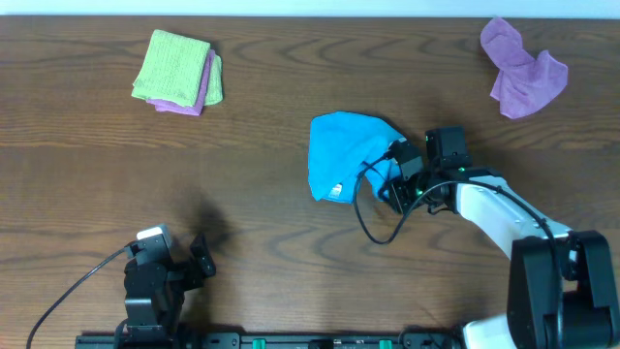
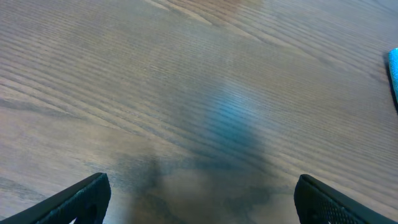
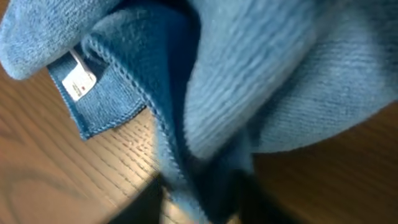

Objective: Fold the cloth

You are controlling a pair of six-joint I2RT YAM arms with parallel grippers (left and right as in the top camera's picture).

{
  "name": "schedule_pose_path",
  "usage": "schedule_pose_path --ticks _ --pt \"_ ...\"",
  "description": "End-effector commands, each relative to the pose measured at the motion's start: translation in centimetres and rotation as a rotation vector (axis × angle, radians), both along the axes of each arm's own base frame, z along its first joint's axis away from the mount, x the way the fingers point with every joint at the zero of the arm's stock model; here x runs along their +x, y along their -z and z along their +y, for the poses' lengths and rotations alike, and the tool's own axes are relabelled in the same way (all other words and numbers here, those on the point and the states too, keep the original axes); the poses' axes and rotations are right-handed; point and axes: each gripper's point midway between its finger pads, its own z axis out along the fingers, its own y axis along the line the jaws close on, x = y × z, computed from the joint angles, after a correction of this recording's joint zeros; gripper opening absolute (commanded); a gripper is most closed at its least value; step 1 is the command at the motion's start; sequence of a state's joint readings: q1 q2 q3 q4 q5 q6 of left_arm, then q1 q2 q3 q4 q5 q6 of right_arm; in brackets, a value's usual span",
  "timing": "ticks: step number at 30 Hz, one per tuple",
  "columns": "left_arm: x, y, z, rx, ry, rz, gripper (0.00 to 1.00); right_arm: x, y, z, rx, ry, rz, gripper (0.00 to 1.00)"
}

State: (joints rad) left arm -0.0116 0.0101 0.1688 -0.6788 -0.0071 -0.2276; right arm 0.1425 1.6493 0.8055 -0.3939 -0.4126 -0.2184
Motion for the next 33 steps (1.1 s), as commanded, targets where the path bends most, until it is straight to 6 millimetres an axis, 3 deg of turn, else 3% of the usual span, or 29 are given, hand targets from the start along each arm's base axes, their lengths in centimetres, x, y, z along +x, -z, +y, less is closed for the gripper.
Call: schedule_pose_path --ticks 1,6,12,14,17,19,23,28,30,33 --pt "0.0 0.4 0.0 0.016 0.013 0.005 0.95 -0.1 -0.4 0.1 0.032 0.05 0.022 0.01" --pt "0.7 -0.6 -0.8 -0.102 -0.01 -0.047 0.95 0.1 -3.1 0.2 0.045 0.069 -0.011 0.01" --pt "1.2 -1.5 -1.2 -0.264 -0.086 -0.092 0.95 0.5 -8.8 -1.1 -0.01 0.101 -0.138 0.01" --pt "1.2 -1.6 -2.0 -0.336 -0.075 -0.085 0.96 0.8 -11.5 -1.9 -0.051 0.108 -0.229 0.01" --pt "1.1 -1.6 -3.1 -0.434 -0.062 -0.071 0.95 0.7 -13.5 -2.2 -0.102 0.061 -0.318 0.01" --pt "1.0 -1.7 -3.8 -0.511 -0.067 -0.058 0.95 0.4 -13.9 -2.6 -0.156 0.035 -0.34 0.01" --pt "0.8 -1.8 -4.8 -0.683 -0.107 -0.029 0.95 -1.1 -12.5 -4.1 -0.311 -0.004 -0.285 0.02" --pt "1.1 -2.7 -5.6 -0.86 -0.156 -0.029 0.95 -3.1 -11.3 -4.2 -0.386 -0.019 -0.205 0.06" --pt "1.5 -3.5 -5.6 -0.939 -0.193 -0.049 0.95 -3.9 -10.9 -3.9 -0.397 -0.004 -0.168 0.17" --pt "1.8 -4.7 -6.1 -1.003 -0.167 -0.073 0.95 -4.9 -10.5 -5.1 -0.483 0.09 -0.119 0.47"
